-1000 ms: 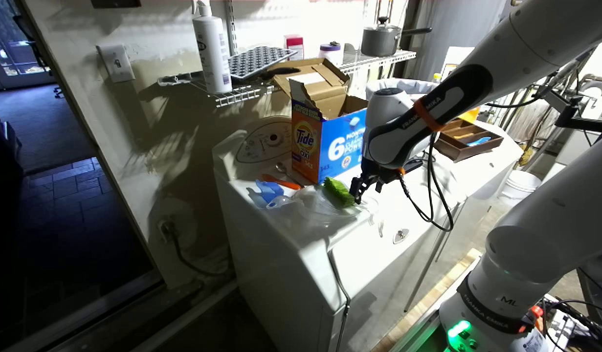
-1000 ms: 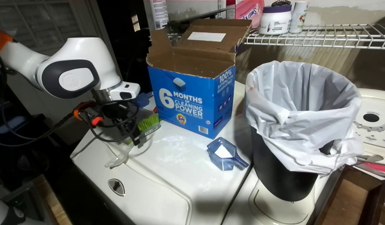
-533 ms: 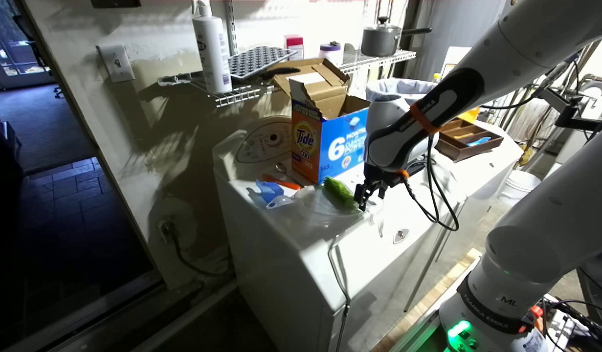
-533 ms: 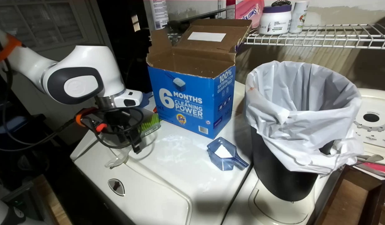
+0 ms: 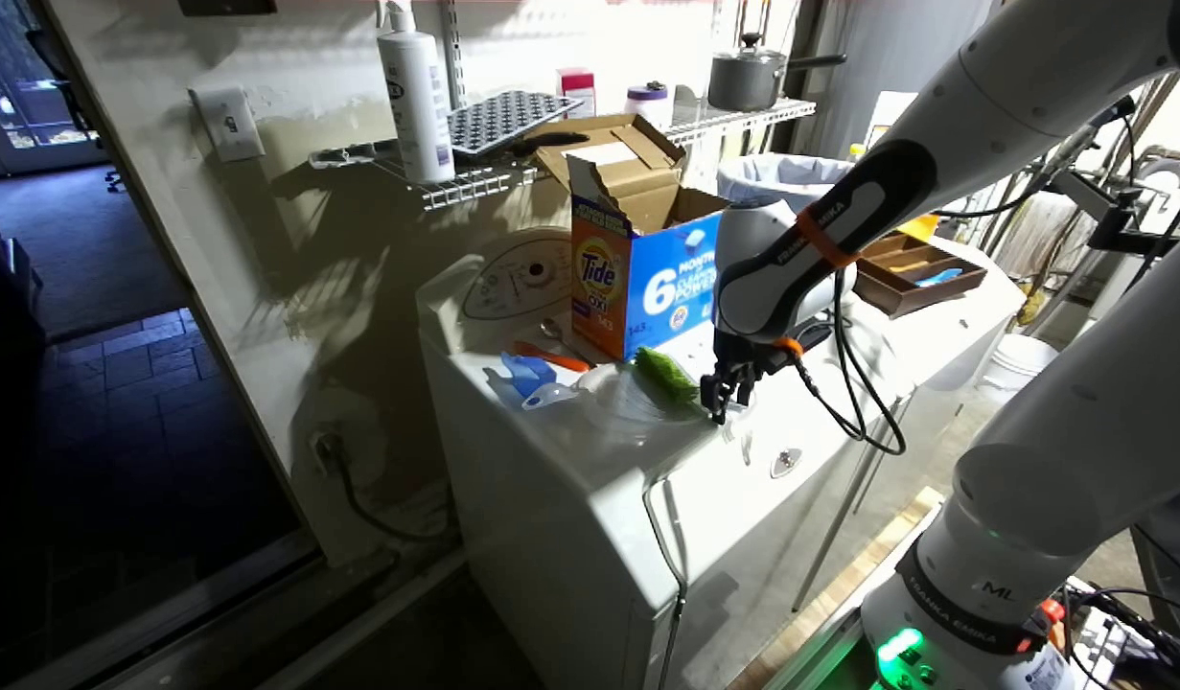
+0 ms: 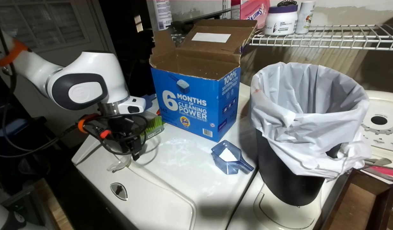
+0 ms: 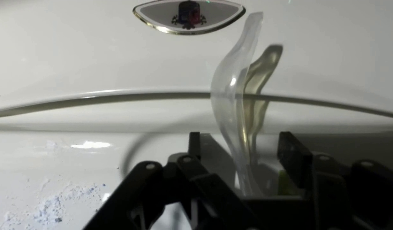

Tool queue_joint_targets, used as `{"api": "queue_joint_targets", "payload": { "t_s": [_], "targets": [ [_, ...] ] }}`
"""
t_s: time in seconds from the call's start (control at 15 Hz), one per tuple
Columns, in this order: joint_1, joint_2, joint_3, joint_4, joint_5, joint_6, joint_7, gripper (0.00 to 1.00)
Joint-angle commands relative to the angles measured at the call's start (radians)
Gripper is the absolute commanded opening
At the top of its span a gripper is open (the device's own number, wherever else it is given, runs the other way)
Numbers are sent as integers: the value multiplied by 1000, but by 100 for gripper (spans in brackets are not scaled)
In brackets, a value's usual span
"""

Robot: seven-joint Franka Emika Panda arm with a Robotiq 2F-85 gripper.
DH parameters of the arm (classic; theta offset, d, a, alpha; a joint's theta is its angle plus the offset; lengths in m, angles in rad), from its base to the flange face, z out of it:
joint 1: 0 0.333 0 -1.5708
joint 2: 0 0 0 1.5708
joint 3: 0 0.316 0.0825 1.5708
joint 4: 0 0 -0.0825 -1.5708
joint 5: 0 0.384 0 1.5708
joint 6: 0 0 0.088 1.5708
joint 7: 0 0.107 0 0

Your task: Sweep the table using the brush and dustpan

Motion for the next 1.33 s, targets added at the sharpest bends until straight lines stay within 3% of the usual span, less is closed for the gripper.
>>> {"api": "queue_joint_targets", "payload": {
  "t_s": [0.0, 0.33, 0.53, 0.8, 1.07, 1.27],
  "targets": [
    [0, -1, -1, 1, -28, -16, 14, 34],
    [0, -13, 4, 3, -44, -27, 24, 1],
    [-6, -16, 4, 3, -59, -32, 34, 3],
    [-45, -63, 8, 6, -165, -90, 103, 3],
    [-97, -149, 33, 13, -350, -234, 235, 3],
    [-98, -213, 60, 22, -430, -376, 294, 3]
  ]
}}
